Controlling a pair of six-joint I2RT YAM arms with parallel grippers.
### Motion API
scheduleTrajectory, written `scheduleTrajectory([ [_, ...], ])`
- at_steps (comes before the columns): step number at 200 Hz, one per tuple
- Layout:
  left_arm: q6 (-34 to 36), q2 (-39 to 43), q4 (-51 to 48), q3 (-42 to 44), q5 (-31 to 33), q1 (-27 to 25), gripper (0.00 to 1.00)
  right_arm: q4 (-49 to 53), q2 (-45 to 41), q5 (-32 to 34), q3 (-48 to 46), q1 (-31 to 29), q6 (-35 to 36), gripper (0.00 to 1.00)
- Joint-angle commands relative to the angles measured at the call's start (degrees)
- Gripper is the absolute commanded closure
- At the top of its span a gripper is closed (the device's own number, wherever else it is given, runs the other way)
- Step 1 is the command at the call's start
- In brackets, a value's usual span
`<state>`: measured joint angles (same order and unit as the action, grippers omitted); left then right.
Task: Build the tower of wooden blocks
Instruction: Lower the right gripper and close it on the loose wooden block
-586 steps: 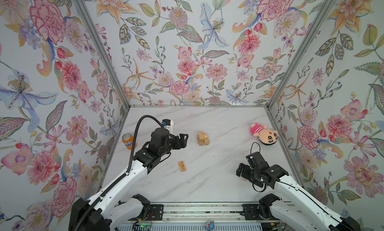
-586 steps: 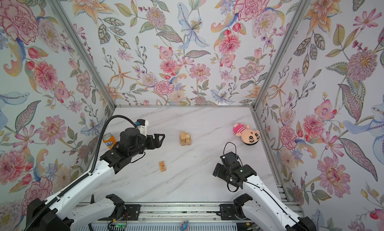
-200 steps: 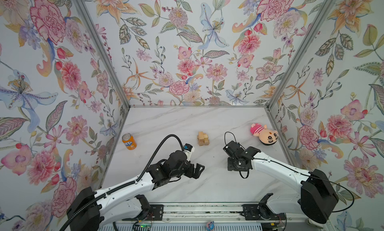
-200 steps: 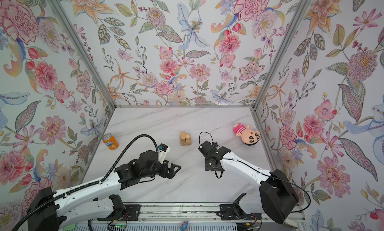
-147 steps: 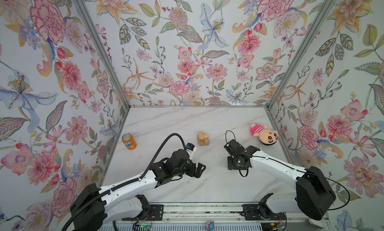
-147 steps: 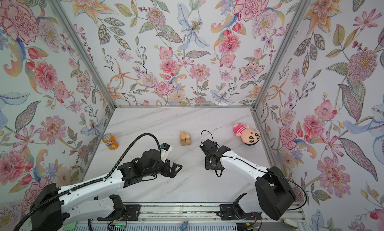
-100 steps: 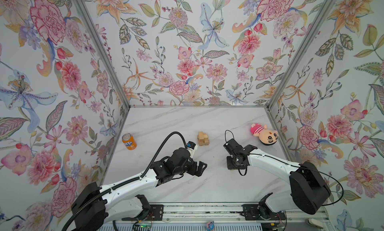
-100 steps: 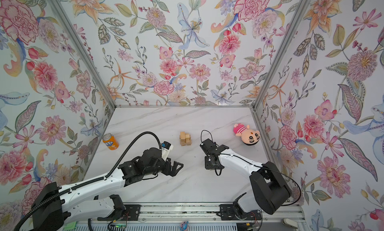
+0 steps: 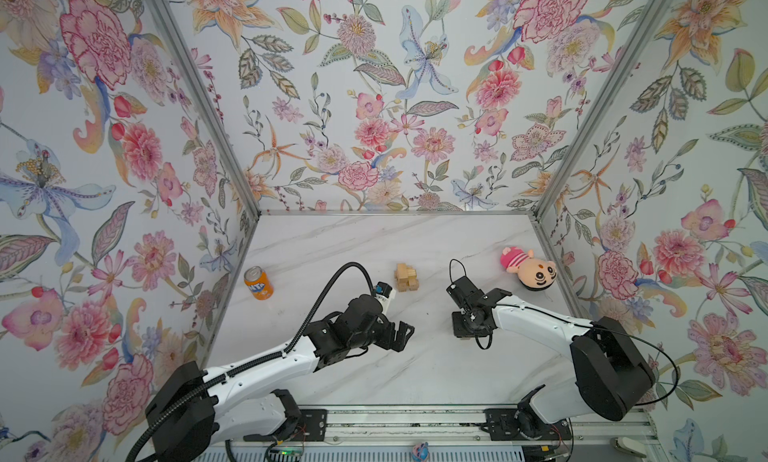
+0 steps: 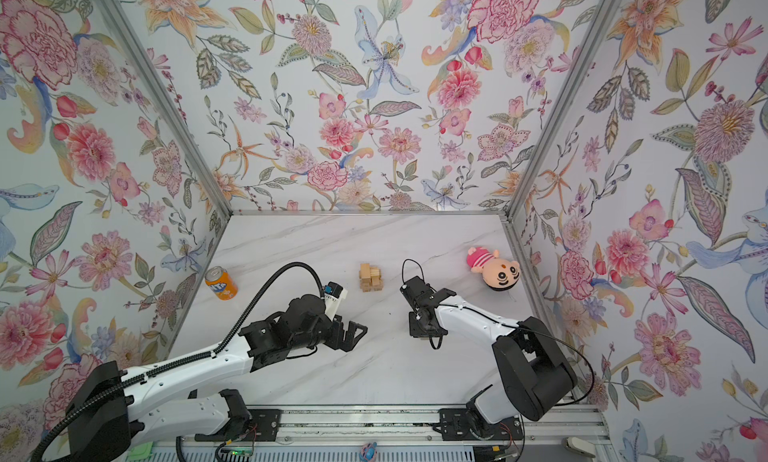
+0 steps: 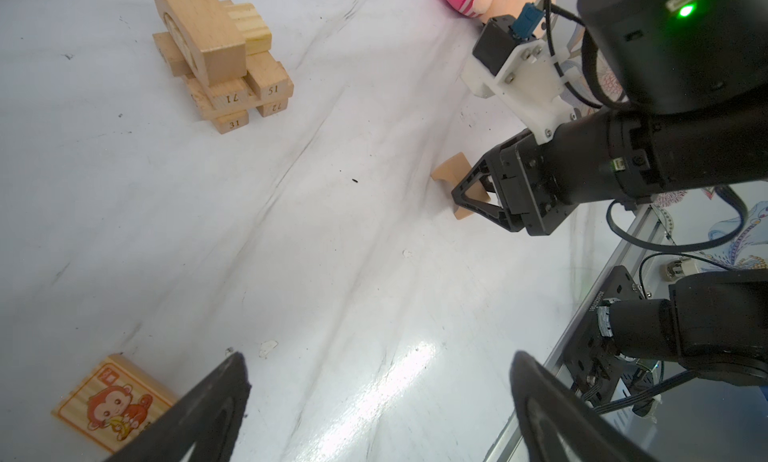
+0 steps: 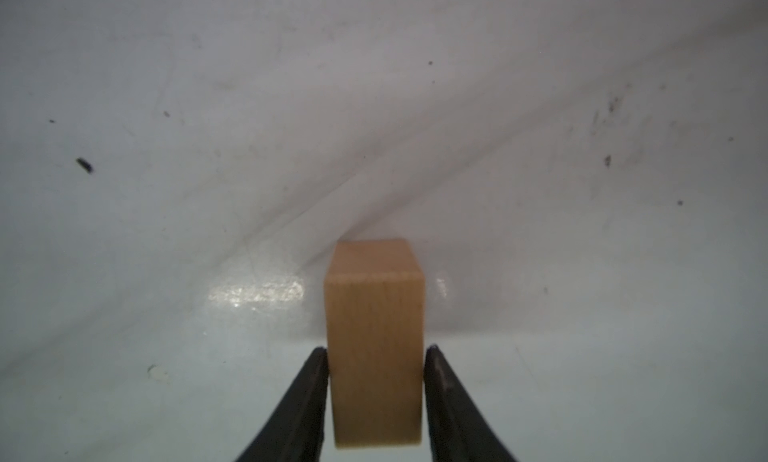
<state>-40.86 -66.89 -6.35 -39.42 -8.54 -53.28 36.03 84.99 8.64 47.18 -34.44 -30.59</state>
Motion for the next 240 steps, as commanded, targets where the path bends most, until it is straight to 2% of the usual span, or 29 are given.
scheduleTrajectory([
  [1,1.3,-0.8,-0.2,-2.1,0.7,-0.5,0.01,-0.5,0.4,-0.9,0.4,0.6,0.9,0.58],
  [36,1.2,-1.3,-0.3,-2.5,0.9,-0.5,0.01,-0.9,0.3,-1.6,0.4,0.8,1.0,0.59],
  [102,1.6,-1.8,-0.9,-3.5,0.8,-0.5,0.01,-1.4,-0.3,-2.1,0.1,1.5,1.3,0.74],
  [154,2.4,-2.1,-2.5,-5.1,1.5,-0.6,0.01,-1.4,-2.2,-3.5,1.2,2.2,1.9,0.76],
  [206,4.7,-1.6,-7.5,-8.2,5.7,-0.3,0.01,-1.3,-3.3,-5.7,4.0,2.6,3.1,0.76],
  [240,5.4,0.1,-10.1,-8.7,6.7,3.0,0.01,-0.2,-2.0,-6.7,8.0,2.7,4.1,0.77],
])
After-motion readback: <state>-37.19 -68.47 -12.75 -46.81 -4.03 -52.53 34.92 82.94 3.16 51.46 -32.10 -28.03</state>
